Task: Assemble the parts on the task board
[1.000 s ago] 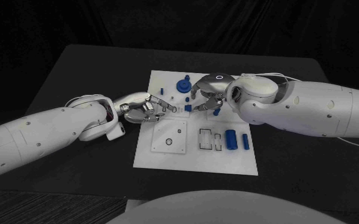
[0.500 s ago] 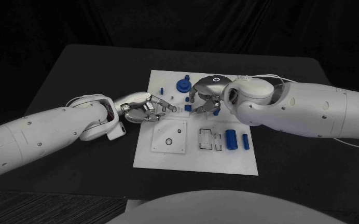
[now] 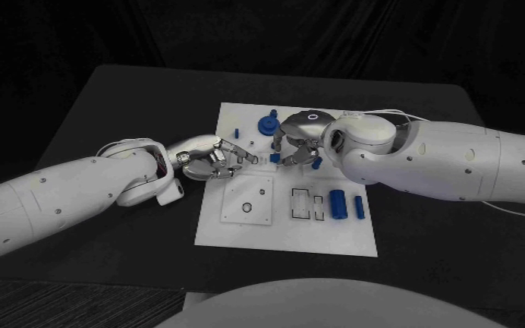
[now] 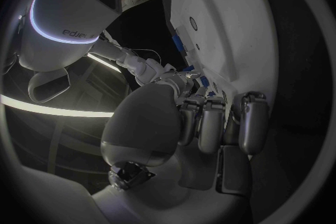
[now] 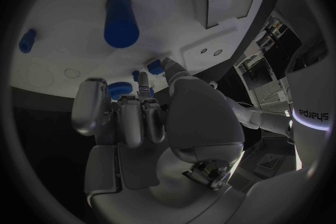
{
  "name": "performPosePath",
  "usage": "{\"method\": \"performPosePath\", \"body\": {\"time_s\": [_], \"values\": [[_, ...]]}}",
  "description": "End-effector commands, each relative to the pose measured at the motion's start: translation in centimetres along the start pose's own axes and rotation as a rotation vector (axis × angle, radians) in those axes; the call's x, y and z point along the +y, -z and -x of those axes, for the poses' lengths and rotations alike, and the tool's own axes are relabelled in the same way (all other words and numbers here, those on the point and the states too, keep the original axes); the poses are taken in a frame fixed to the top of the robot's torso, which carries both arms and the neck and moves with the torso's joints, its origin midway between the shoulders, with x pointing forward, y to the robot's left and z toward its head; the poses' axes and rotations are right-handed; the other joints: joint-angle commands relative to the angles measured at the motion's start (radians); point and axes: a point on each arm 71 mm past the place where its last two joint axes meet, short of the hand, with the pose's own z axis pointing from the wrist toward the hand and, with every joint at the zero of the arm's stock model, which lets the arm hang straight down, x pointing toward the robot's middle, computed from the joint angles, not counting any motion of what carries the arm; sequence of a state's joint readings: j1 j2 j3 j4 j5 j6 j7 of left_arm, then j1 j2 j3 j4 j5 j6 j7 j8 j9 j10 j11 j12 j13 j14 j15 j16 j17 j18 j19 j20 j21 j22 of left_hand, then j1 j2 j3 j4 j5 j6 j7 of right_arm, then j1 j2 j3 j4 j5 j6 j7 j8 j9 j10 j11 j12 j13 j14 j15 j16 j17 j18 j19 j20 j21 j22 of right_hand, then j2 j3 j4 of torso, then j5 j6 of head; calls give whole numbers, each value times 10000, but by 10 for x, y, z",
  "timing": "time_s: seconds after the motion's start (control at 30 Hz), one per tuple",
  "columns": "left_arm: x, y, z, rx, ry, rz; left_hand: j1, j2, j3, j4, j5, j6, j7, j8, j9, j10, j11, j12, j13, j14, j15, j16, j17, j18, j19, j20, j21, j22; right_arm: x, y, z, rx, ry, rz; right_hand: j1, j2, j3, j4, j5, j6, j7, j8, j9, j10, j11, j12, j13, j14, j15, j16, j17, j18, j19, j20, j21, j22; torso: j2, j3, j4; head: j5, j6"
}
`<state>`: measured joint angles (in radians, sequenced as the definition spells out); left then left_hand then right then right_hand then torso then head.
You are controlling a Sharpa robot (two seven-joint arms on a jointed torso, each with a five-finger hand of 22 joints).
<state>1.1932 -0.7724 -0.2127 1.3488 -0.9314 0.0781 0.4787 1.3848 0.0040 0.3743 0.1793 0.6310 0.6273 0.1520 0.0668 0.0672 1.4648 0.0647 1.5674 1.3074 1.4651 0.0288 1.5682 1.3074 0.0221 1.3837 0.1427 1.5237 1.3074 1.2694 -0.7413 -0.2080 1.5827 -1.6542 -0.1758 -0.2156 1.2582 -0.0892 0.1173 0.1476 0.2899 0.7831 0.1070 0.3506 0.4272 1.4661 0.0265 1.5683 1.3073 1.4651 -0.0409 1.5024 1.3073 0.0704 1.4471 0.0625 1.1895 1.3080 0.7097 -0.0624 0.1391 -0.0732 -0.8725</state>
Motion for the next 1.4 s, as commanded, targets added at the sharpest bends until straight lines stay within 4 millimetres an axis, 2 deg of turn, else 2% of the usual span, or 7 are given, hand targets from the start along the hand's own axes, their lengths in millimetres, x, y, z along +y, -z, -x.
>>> {"method": "performPosePath", "body": {"time_s": [0.03, 0.23, 0.4, 0.77, 1.0, 1.3, 1.4], "values": [[-2, -1, -2, 107, 99, -192, -51, 50, 60, -19, -23, 55, -12, 34, 16, 1060, 67, 34, 2634, 1057, 48, 26, 2634, 178, -55, -6, -46, 1433, 1, -1, 0, -104, 23, 68, 46, 32, -32, -6, 209, 106, 13, 57, 33, 1046, -25, 25, 2635, 829, -37, -41, 1670, 76, -16, 13, -68, 1600, -1, -4, -4, 0, -2], [-2, -2, -2, 139, 111, -197, -49, 52, 64, -22, -22, 57, -12, 35, 17, 1060, 67, 34, 2634, 1057, 48, 26, 2634, 181, -67, -6, -49, 1426, 3, -2, -1, 20, 57, 106, 169, 20, 43, -116, 1113, 198, -25, 96, 143, 1046, -59, 25, 2635, 822, -69, -58, 1646, 78, -21, -21, -88, 1597, 0, -5, 1, 0, -2], [-2, -2, -3, 153, 118, -195, -49, 52, 64, -22, -22, 57, -12, 35, 17, 1060, 67, 34, 2634, 1057, 48, 26, 2634, 181, -67, -6, -49, 1426, 4, -3, -1, 122, 80, 100, 172, 7, 43, -124, 1141, 194, -23, 93, 148, 1046, -65, 25, 2635, 820, -71, -63, 1639, 83, -30, -22, -115, 1590, 0, -8, 3, -7, -2], [-3, -4, -3, 225, 140, -222, -45, 51, 70, -29, -22, 74, -9, 37, 18, 1060, 70, 34, 2634, 1057, 50, 26, 2634, 187, -97, -3, -59, 1409, 4, -3, -2, 260, 115, 98, 296, -41, 238, -302, 2097, 263, -30, 99, 270, 1046, -40, 25, 2635, 812, -63, -78, 1618, 82, -37, -28, -140, 1587, -1, 1, -5, -16, -2], [-3, -5, -4, 269, 153, -238, -45, 51, 70, -29, -22, 74, -9, 37, 18, 1060, 70, 34, 2634, 1057, 50, 26, 2634, 187, -97, -3, -59, 1409, 5, -4, -3, 320, 131, 94, 310, -36, 334, -348, 2397, 343, -32, 123, 315, 1046, -27, 25, 2635, 810, -49, -83, 1610, 84, -43, -16, -157, 1584, 5, 11, -17, 2, -2], [-4, -7, -4, 284, 149, -297, -34, 54, 86, -44, -20, -26, -10, 17, 4, 1060, 71, 34, 2634, 1057, 53, 26, 2634, 193, -123, -1, -69, 1396, 6, -4, -1, 99, 80, 175, 321, -42, 473, -408, 2768, 533, -42, 176, 372, 1046, -16, 25, 2635, 811, -40, -76, 1618, 82, -38, -7, -144, 1588, 2, 5, -12, 9, -2], [-4, -8, -4, 282, 140, -343, -22, 55, 106, -65, -19, -173, -27, -25, -19, 1060, 66, 34, 2634, 1057, 53, 26, 2634, 195, -138, 4, -77, 1391, 7, -3, 1, -161, 79, 244, 330, -47, 519, -430, 2873, 597, -43, 193, 388, 1046, -12, 25, 2635, 813, -37, -72, 1623, 80, -34, -5, -134, 1591, 1, 6, -11, 57, -2]]}}
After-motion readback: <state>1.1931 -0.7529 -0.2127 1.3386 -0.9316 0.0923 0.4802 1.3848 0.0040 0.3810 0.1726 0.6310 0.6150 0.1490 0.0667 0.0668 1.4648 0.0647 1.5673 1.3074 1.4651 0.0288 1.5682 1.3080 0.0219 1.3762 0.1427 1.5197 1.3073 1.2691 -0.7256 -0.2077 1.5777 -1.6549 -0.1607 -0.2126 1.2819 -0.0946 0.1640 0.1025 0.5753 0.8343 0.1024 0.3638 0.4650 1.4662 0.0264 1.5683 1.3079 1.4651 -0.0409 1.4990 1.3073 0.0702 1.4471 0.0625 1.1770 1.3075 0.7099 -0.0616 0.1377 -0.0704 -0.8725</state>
